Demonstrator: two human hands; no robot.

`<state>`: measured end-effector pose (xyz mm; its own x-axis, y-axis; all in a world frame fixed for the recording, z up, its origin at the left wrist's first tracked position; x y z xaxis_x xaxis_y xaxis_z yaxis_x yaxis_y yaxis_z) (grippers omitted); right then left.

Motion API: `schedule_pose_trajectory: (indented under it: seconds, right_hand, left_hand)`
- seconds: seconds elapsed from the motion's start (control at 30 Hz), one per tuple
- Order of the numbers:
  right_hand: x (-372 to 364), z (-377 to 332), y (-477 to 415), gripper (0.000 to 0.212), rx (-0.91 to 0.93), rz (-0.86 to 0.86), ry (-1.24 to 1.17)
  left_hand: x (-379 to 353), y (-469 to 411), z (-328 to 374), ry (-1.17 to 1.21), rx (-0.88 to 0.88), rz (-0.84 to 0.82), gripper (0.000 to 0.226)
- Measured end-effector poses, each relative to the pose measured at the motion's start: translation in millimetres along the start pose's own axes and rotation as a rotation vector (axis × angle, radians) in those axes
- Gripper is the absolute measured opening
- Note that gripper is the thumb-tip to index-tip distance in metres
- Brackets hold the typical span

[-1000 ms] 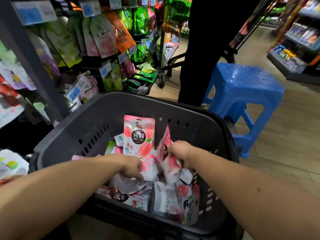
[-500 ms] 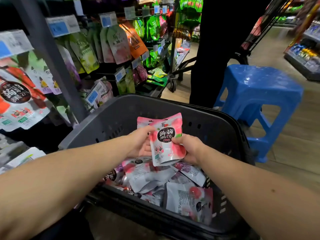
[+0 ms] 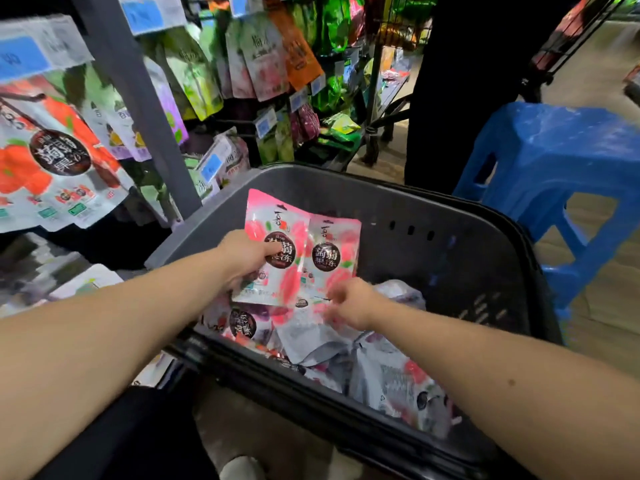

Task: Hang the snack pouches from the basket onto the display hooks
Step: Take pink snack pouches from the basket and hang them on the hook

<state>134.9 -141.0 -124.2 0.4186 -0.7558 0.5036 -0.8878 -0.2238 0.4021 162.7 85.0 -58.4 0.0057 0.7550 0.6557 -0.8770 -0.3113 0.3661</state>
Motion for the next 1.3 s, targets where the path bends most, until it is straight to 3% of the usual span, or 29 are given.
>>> schedule_pose_trajectory:
  seconds: [0.17,0.37,0.57,0.77,0.87,0.97,1.07,1.23,1.3]
  right_hand:
    - [-59.2,-15.4,1.6,0.073,0.044,-0.126,0.135]
    - [-81.6,-22.7,5.4,0.034,0.07,-0.101,0.487]
    - [-79.4,-10.1,6.2,0.066,0.009,-0.135,0.597]
    - [-80.2,1.9,16.0,0.072,-0.019,-0.153,0.71]
    - [-74.9,-2.8,14.4,0.06,0.006,-0.133,0.674]
    - [-60.7,-11.6,10.4,0.036,0.034,-0.099,0.552]
    - [-33.8,-16.4,4.3,0.02,0.031,-0.02,0.279]
    - [21.8,-3.8,5.0,0.006,-0.117,0.109,-0.504]
    - [30.3,-0.3,8.2,0.01,-0.172,0.107,-0.802]
  left_hand:
    - [19.9,-3.3,-8.8,0.064,0.005,0.089,0.039]
    - [20.7,6.1,-3.6,0.01,0.008,0.053,0.035]
    - [25.8,11.6,-6.8,0.026,0.031,0.063,0.027]
    - [31.4,13.1,-8.8,0.057,0.039,0.088,0.035]
    - [31.7,13.7,-9.9,0.071,0.037,0.084,0.037]
    - [35.8,14.2,-10.2,0.073,0.032,0.101,0.039]
    - [42.1,14.9,-9.7,0.08,0.025,0.139,0.044]
    - [49.6,21.0,-6.2,0.069,0.015,0.191,0.035]
    - [48.7,23.8,-4.3,0.047,0.019,0.188,0.033]
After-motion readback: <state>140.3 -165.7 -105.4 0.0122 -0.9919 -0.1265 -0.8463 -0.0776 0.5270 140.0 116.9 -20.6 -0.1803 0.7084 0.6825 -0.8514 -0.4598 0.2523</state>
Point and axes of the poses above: each hand's wrist, its own y-axis away from the middle knuckle, its own x-axis out of the back of the hand, z = x × y, the point moved 10 cm from there along -y, towards the middle knuckle, and after that the axes turned 14 degrees about -y, right-handed, at the moved point
